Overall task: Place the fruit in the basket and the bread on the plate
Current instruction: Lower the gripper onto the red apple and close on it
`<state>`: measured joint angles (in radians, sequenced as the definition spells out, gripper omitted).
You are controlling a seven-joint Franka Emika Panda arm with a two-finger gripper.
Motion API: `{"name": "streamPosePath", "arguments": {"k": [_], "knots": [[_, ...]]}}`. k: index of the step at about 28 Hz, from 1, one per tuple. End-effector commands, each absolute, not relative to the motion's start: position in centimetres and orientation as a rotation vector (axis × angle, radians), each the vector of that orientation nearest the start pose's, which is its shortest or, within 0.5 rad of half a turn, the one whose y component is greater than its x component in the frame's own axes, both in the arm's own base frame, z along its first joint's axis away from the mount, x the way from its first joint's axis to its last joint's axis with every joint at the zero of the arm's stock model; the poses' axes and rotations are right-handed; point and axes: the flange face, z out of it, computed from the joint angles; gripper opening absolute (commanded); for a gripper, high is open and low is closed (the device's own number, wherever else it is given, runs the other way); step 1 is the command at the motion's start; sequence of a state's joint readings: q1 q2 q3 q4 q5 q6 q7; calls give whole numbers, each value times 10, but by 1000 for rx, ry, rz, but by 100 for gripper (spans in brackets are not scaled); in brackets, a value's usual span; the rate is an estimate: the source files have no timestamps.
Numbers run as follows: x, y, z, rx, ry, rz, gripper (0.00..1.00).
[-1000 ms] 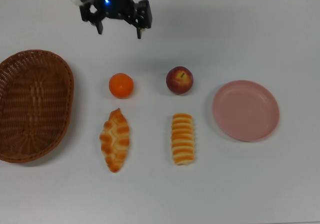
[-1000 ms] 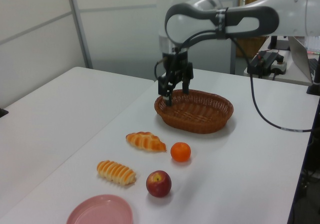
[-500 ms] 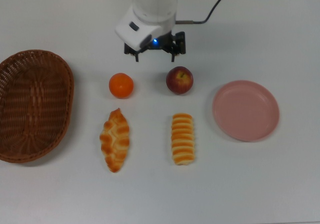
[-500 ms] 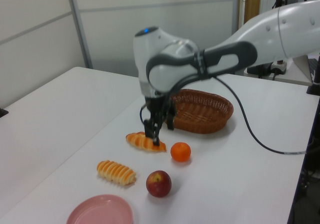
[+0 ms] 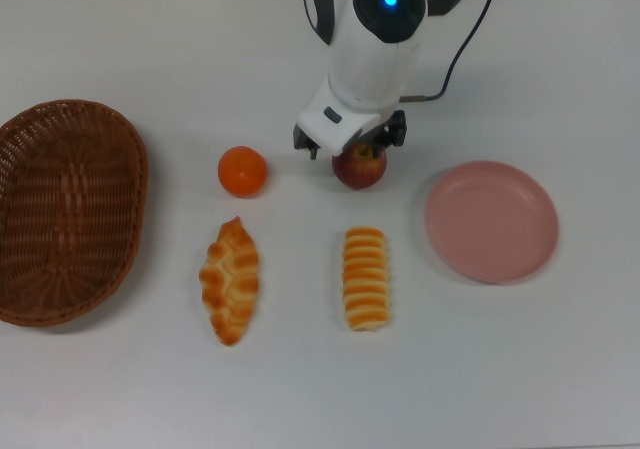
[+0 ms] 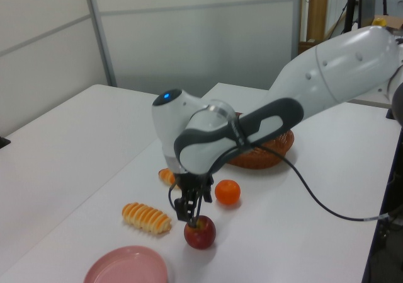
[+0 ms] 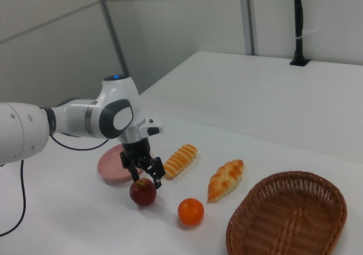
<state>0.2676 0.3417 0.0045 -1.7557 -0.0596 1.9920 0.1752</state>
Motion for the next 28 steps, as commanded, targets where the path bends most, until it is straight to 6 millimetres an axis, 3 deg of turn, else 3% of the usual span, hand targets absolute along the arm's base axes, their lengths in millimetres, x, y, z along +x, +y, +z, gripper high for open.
{"name": "streamPosePath", "arguments": {"k": [1,9,18,28], "knots": [[613,170,352,-3227,-175,113,100],[603,180,344,-3234,-211,152,100],[593,176,373,-3239,-203,201,100],[593,182,357,-3238,-208,223,100]]}}
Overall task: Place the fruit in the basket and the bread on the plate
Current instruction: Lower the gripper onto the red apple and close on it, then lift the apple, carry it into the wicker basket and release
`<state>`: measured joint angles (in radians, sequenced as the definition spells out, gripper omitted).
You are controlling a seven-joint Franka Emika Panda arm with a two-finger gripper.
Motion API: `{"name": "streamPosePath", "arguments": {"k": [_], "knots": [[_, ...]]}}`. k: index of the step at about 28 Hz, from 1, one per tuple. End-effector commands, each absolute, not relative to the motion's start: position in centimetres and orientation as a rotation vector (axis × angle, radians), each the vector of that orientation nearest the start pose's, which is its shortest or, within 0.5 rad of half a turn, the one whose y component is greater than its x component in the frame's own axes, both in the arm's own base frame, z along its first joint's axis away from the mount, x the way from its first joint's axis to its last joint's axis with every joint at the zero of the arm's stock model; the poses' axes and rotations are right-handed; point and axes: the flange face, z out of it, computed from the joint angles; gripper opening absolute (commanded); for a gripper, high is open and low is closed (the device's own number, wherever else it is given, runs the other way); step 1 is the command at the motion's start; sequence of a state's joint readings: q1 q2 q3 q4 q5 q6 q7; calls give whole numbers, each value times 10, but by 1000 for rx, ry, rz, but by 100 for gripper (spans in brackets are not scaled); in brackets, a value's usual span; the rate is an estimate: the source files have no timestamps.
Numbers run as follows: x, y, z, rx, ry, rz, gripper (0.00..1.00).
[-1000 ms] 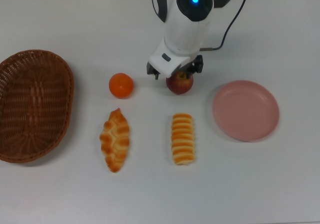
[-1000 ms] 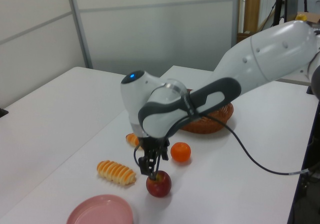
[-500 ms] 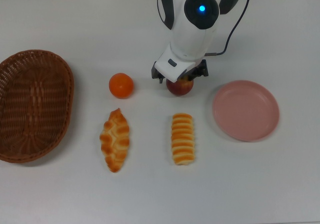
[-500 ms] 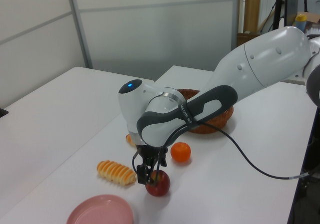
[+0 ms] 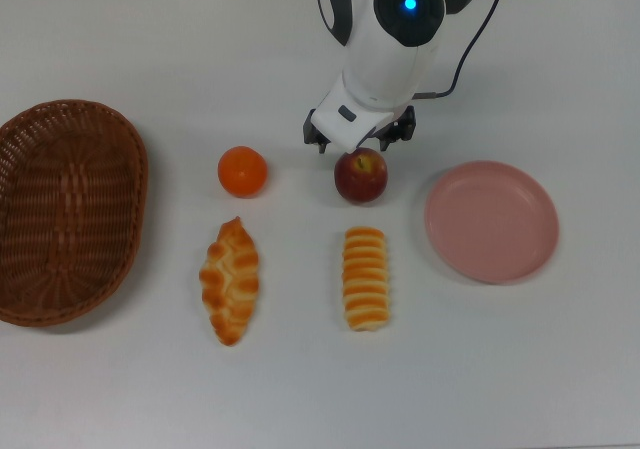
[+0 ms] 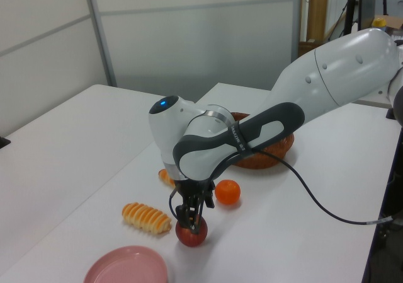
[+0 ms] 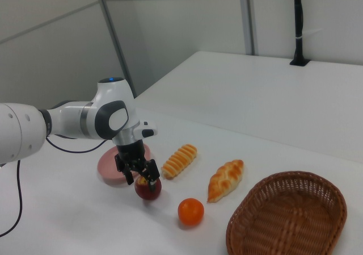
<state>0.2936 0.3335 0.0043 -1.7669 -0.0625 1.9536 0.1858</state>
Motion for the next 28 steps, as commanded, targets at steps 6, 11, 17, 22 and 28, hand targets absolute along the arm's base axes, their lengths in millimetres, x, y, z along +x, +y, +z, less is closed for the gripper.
{"name": "streamPosePath", "arguments": {"k": [6,11,17,22,28], "knots": [[605,187,348,-3224,-197,119,100],[607,189,340,-3229,-157,109,100],[612,204,324,-3229,-165,86,100],[615,204,322,-3237,-150,66,71],[617,195,325,-3250,-141,61,37]]}}
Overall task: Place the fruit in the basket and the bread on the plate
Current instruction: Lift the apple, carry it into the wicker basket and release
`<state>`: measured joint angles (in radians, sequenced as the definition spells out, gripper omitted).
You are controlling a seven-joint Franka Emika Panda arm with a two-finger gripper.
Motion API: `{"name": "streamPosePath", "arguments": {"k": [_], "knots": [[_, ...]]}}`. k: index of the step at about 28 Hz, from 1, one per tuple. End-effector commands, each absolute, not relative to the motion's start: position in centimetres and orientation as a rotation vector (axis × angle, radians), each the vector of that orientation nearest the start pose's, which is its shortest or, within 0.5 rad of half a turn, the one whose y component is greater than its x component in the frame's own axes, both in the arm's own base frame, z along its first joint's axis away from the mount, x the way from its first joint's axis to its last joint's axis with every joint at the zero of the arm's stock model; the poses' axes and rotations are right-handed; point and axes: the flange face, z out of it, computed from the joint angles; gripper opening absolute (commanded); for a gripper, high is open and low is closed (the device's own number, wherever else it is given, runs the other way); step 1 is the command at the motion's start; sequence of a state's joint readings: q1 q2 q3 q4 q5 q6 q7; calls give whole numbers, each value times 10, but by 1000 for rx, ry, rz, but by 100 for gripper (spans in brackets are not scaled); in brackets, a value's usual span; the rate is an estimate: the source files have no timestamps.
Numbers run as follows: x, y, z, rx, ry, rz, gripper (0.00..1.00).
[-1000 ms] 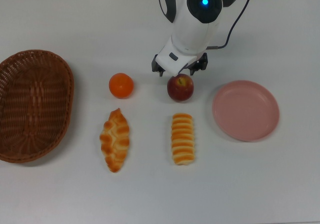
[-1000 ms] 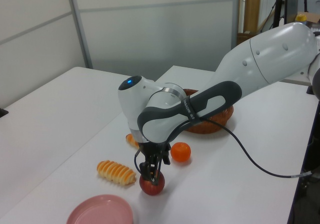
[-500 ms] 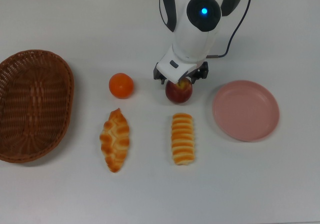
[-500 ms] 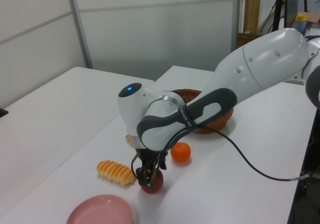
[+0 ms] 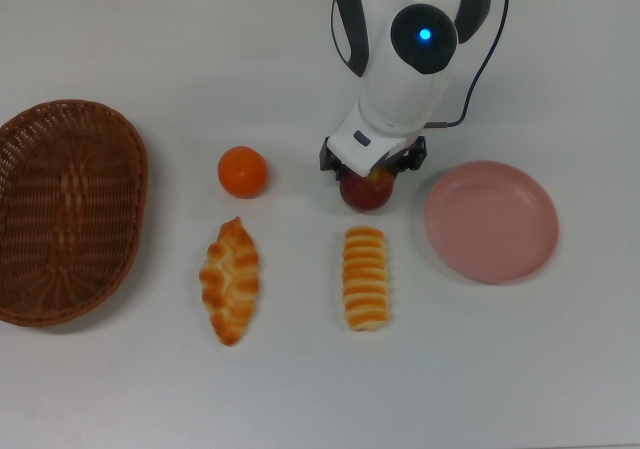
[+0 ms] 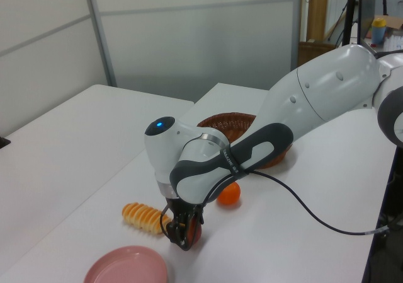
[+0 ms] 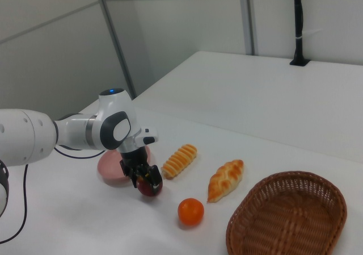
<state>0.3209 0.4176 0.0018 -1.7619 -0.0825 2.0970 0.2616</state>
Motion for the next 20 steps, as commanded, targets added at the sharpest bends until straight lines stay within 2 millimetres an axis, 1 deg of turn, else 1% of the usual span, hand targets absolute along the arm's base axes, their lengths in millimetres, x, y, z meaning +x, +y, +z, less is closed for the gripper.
{"name": "streamPosePath", "arguments": {"k": [1,3,5,6,9,10,12,13,15,18,19,20], "knots": [[619,192,334,-3248,-127,42,37],[623,185,349,-3243,-99,17,37],[626,173,364,-3240,-65,0,37],[630,161,384,-3233,-27,-33,37],[636,134,417,-3218,54,-75,37],[641,113,439,-3210,112,-114,37],[648,90,454,-3203,173,-153,37],[654,68,468,-3193,228,-196,37],[661,38,481,-3188,284,-238,37],[669,-22,493,-3180,410,-293,37],[669,-55,490,-3184,447,-287,37],[670,-68,486,-3192,439,-275,37]]}}
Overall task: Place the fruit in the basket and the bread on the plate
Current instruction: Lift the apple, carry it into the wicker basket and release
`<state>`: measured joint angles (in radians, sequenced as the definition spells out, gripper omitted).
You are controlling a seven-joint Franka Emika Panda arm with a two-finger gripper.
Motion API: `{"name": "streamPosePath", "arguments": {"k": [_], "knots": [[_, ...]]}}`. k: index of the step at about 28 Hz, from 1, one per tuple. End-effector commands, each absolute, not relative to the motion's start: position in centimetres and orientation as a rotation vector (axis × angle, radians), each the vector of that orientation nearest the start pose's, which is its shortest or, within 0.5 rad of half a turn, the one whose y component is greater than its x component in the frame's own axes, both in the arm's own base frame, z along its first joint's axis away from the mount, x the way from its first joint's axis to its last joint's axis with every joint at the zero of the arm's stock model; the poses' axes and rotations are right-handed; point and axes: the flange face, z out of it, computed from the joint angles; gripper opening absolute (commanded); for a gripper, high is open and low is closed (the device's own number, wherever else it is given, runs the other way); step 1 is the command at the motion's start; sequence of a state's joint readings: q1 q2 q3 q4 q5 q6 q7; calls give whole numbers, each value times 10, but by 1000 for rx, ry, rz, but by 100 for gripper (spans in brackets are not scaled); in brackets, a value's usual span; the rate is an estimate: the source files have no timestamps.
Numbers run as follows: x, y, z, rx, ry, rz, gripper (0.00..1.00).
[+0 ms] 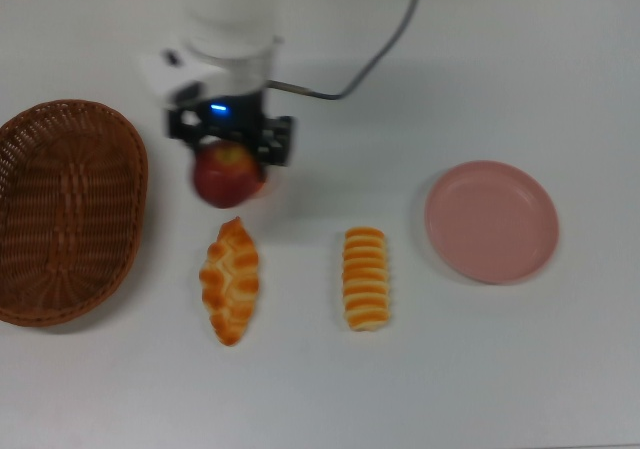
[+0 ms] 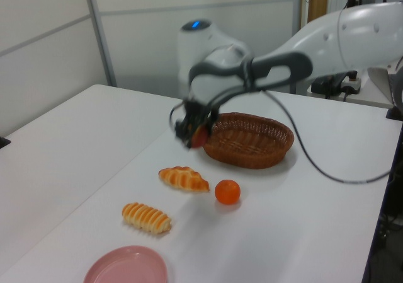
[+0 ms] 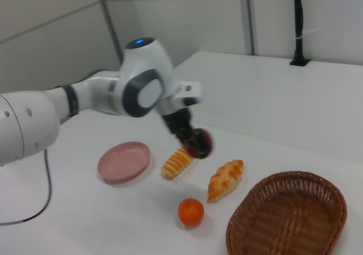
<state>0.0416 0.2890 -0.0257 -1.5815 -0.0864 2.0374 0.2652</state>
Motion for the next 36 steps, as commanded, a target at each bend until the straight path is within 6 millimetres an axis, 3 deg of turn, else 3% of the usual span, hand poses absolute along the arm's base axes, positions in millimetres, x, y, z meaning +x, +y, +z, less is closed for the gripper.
{"name": "streamPosePath", "arguments": {"k": [1,3,4,8,9,12,17,20,22,24,25,26,36], "knots": [[670,-83,479,-3201,426,-257,37],[668,-108,467,-3220,374,-221,37],[665,-133,459,-3234,326,-190,37],[653,-180,446,-3248,268,-133,37],[643,-203,433,-3249,244,-86,37],[635,-226,409,-3244,211,-15,37],[626,-235,390,-3238,223,52,37],[608,-249,369,-3256,222,161,40],[602,-252,356,-3262,210,203,50],[604,-251,351,-3267,203,208,78],[604,-251,352,-3266,212,204,94],[604,-251,355,-3267,216,202,100],[615,-240,401,-3266,263,69,100]]}}
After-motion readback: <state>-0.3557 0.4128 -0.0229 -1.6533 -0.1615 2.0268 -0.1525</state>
